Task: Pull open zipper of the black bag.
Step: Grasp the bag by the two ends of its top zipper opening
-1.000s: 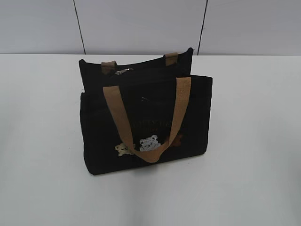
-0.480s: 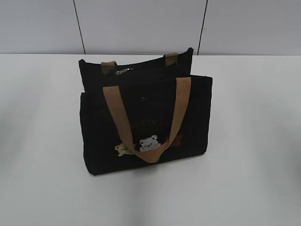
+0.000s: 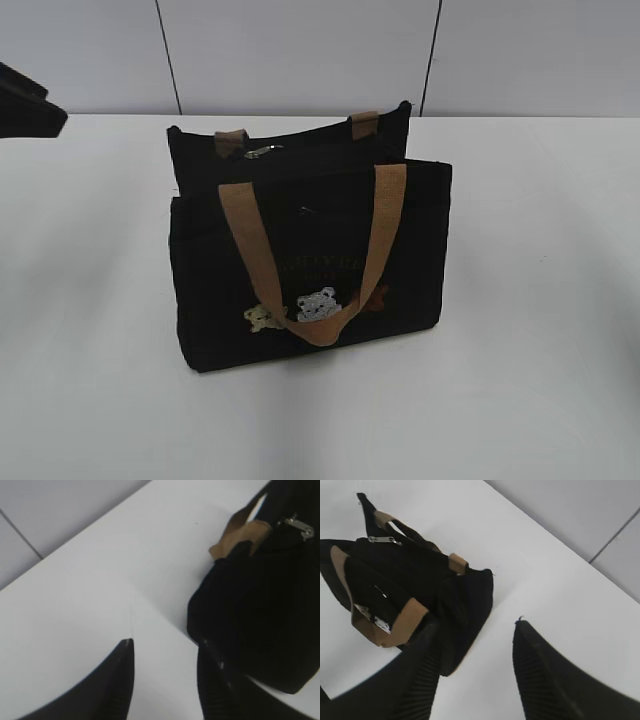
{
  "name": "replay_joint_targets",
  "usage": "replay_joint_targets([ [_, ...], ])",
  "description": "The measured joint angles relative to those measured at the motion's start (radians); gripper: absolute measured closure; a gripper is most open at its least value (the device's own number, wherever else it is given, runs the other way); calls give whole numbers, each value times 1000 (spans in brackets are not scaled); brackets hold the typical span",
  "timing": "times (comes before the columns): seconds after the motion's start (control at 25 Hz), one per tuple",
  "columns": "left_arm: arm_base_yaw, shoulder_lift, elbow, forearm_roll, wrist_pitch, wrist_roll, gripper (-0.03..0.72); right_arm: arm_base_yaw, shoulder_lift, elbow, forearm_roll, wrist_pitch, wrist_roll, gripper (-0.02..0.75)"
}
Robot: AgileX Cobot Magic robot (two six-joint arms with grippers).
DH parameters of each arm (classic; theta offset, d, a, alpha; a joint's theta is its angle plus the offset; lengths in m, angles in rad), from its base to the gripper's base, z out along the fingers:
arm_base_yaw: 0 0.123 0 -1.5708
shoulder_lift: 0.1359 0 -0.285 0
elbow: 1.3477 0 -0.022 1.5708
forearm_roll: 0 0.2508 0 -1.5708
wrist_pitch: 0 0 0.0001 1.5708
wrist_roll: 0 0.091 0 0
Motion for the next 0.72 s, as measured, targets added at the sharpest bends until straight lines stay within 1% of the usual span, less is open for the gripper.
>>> replay_joint_targets([
  [0.08,0,49,0,-56,24,109,372,40,74,-69,2,25,-14,379],
  [0.2,0,111,-1,-181,36,274,372,94,173,-172,2,49,-41,379],
  [0.32,0,167,-1,-281,77,401,372,136,265,-257,9,85,-53,379],
  [0.44,-9,227,-20,-323,118,522,372,163,350,-332,44,120,-67,379],
  [0.56,-32,291,-72,-337,150,574,372,171,425,-394,134,160,-136,379],
  [0.72,-65,367,-152,-348,183,587,372,172,498,-455,274,195,-232,379],
])
